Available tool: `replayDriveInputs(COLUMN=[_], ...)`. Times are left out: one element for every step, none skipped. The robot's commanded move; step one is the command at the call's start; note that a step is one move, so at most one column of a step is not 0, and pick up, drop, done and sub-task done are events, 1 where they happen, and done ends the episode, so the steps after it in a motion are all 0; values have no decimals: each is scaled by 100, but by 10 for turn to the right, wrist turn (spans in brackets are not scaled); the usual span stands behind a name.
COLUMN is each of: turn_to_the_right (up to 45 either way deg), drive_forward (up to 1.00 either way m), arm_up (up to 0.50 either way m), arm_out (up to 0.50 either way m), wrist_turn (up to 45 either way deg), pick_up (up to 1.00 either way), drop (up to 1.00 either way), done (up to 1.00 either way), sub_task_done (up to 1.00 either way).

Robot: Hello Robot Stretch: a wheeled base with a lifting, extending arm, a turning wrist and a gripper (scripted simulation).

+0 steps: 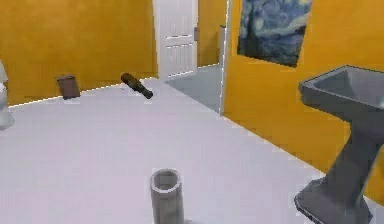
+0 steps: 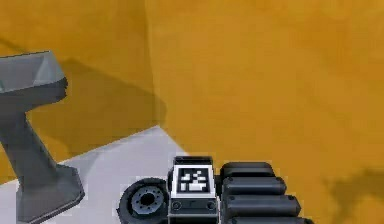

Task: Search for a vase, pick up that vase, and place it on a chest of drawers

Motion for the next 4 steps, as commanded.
replayDriveInputs(turn_to_the_right=[0, 0, 0, -450], drive_forward=[100, 100, 50, 0], arm_up=[0, 0, 0, 0], arm_out=[0, 0, 0, 0], wrist_turn=[0, 0, 0, 0], pick_up=[0, 0, 0, 0], drop=[0, 0, 0, 0], done=[0, 0, 0, 0], sub_task_done=[0, 0, 0, 0])
